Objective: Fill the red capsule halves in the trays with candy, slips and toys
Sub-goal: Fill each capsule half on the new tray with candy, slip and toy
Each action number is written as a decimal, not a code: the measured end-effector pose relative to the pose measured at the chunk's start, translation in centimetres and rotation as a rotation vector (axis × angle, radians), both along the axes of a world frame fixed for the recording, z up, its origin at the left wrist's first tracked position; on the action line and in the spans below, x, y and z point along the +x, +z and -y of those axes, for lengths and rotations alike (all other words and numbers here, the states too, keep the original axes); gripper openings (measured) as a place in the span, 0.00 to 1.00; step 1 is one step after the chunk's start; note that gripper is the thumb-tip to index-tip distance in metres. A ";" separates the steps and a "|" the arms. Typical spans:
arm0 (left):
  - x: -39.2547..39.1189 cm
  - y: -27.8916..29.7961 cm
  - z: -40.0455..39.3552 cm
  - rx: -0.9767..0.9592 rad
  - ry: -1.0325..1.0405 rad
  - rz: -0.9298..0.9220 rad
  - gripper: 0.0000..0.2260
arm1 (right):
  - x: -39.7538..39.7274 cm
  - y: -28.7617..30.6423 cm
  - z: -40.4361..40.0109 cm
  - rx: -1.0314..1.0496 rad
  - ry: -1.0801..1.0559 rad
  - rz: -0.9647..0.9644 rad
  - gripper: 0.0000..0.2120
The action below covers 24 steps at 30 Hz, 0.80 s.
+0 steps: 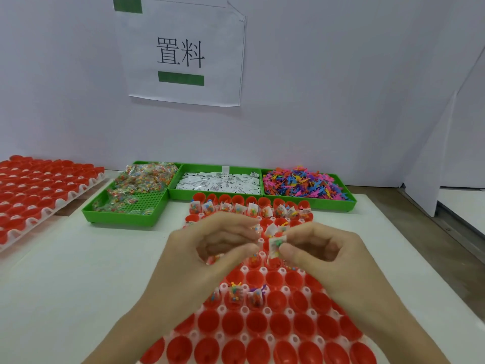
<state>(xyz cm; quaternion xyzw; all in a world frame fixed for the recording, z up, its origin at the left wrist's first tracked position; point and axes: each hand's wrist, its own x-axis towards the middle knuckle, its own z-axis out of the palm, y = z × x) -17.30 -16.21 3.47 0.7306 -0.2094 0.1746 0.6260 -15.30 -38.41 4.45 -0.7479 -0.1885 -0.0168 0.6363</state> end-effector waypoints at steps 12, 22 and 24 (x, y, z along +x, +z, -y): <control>1.3 0.5 -2.1 -0.002 0.277 -0.010 0.04 | 0.9 0.4 2.6 0.079 -0.225 -0.091 0.13; -0.7 -2.0 2.1 0.188 0.031 -0.013 0.11 | -0.2 0.2 1.2 -0.167 0.051 -0.041 0.08; -0.9 -1.9 2.1 0.174 0.044 -0.014 0.12 | -0.3 0.4 1.2 -0.185 0.111 -0.055 0.06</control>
